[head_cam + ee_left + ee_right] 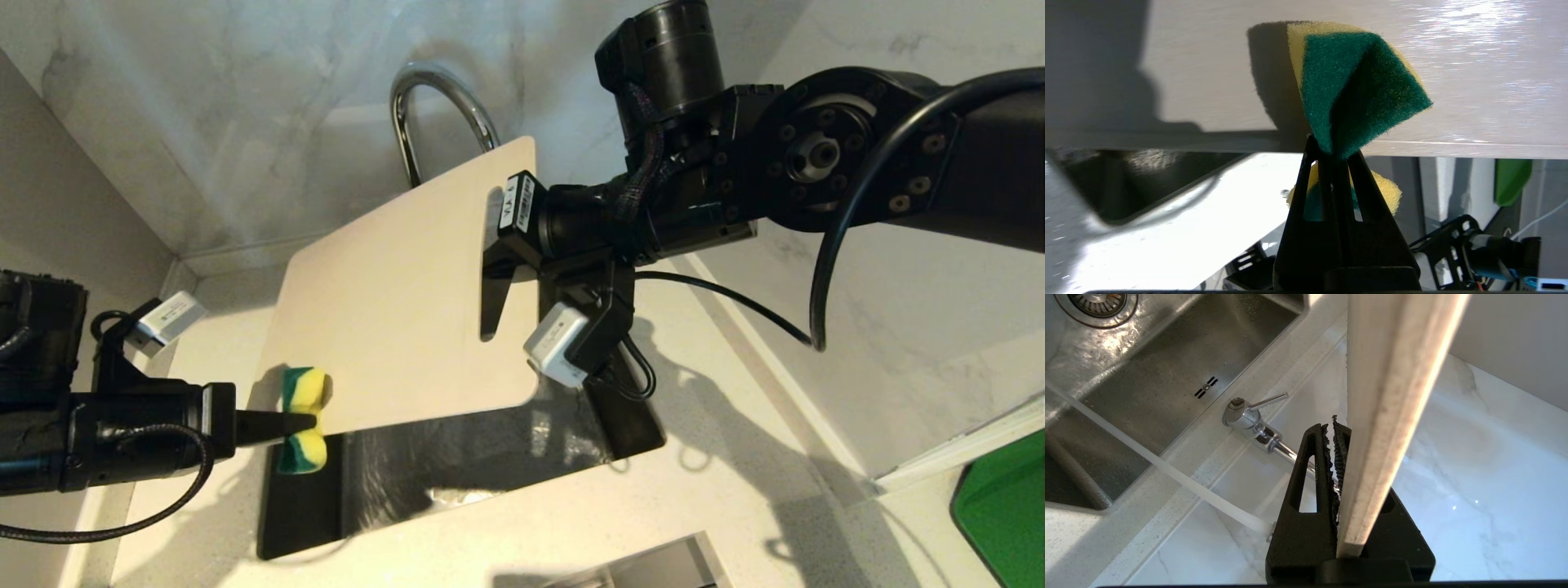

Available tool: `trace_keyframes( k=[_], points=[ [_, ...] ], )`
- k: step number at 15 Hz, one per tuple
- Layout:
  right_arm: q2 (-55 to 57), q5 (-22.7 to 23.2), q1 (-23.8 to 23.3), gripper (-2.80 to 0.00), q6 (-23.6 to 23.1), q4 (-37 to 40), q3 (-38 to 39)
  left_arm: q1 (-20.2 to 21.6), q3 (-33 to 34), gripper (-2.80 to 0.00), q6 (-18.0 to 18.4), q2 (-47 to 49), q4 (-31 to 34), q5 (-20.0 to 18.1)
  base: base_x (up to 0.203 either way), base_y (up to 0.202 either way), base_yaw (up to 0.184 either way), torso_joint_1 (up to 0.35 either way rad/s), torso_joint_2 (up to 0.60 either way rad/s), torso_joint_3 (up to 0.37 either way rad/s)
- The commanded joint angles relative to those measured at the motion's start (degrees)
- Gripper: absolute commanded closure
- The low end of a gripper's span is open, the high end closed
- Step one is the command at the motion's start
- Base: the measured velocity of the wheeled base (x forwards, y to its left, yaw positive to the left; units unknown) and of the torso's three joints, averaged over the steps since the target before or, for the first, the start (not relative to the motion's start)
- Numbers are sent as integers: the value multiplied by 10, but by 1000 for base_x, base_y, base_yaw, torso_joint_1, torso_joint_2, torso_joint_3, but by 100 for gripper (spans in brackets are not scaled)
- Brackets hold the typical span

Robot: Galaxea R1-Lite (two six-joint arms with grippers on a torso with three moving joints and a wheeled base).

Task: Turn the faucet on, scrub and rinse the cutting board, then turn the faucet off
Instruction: Scrub the cutting board underwater

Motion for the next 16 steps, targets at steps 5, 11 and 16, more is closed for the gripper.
trace_keyframes(
  k=[5,11,16],
  points=[
    [-5,3,1,0,-8,1,1,167,70,0,71,15,-29,-78,0,0,0,0,0,0],
    [-21,2,1,0,-7,1,34,237,68,0,109,27,-33,-106,0,0,0,0,0,0],
    [-24,3,0,0,-8,0,45,260,42,0,109,19,-35,-120,0,0,0,0,0,0]
  ],
)
